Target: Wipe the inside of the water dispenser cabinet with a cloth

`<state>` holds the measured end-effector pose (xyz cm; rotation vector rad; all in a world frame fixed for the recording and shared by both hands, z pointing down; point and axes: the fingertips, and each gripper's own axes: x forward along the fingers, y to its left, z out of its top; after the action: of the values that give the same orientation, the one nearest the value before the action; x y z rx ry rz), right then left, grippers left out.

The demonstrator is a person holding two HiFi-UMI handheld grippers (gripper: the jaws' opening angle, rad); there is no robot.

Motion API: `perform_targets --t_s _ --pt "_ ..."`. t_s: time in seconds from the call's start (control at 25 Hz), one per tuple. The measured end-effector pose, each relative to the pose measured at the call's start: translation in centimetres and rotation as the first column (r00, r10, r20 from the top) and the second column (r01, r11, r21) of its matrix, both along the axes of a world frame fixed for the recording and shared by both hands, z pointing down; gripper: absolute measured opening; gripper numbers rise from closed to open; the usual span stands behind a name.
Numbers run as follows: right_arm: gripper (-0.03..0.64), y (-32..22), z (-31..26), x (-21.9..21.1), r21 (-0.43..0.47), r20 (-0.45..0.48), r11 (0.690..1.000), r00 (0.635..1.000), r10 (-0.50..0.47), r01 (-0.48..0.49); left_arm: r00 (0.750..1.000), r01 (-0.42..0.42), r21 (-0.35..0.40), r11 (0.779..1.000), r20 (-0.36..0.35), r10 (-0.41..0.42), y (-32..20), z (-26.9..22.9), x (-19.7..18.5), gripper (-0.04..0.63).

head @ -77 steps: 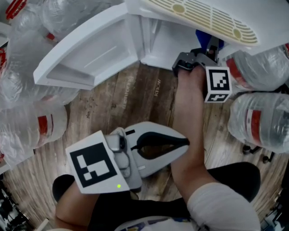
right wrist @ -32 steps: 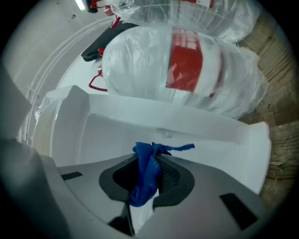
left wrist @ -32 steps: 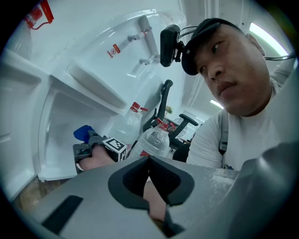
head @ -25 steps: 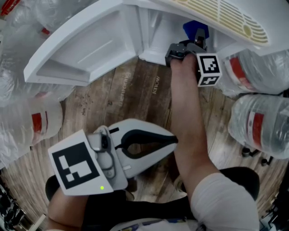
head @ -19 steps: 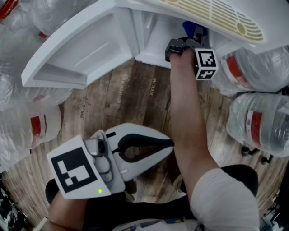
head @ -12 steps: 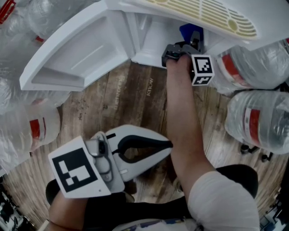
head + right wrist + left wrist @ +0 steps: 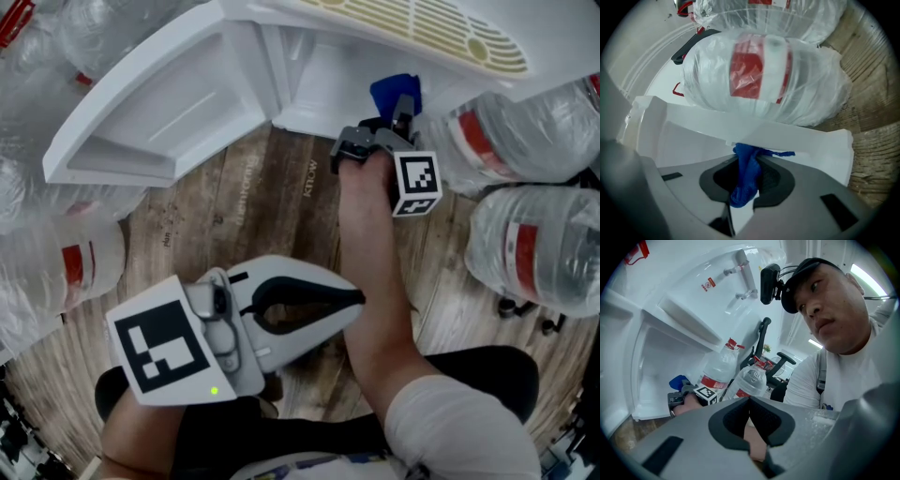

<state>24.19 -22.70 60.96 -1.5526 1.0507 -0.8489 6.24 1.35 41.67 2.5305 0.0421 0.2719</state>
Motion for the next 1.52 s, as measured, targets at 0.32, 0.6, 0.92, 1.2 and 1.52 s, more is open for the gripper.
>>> perform_targets --t_s 0.32,0.6,0.92,1.2,1.52 --pt "0.065 -2.8 1.1 -1.1 0.015 0.011 0.998 0.998 -0.062 0.061 1.000 -0.006 0.012 1.000 0.011 0.006 0.3 0.1 0.2 0.003" --pt "0.065 -8.2 2.7 0.2 0.020 0.065 0.997 0.995 -0.074 0.073 1.000 -0.004 0.021 1.000 0.021 0.003 0.5 0.2 0.4 0.003" --pt "0.064 -8.0 4.2 1.7 0.027 0.163 1.000 0.987 -0.007 0.003 1.000 -0.003 0.016 1.000 0.018 0.003 0.6 0.1 0.5 0.003" --pt "0.064 -5.2 4.9 1.7 0.026 0.202 0.999 0.979 0.014 -0.019 1.000 -0.005 0.004 1.000 0.024 0.004 0.7 0.4 0.2 0.003" --pt "0.064 -0.2 6.6 0.5 -0.019 0.221 0.999 0.975 0.039 -0.036 1.000 -0.003 -0.002 1.000 0.009 0.003 0.5 0.2 0.2 0.003"
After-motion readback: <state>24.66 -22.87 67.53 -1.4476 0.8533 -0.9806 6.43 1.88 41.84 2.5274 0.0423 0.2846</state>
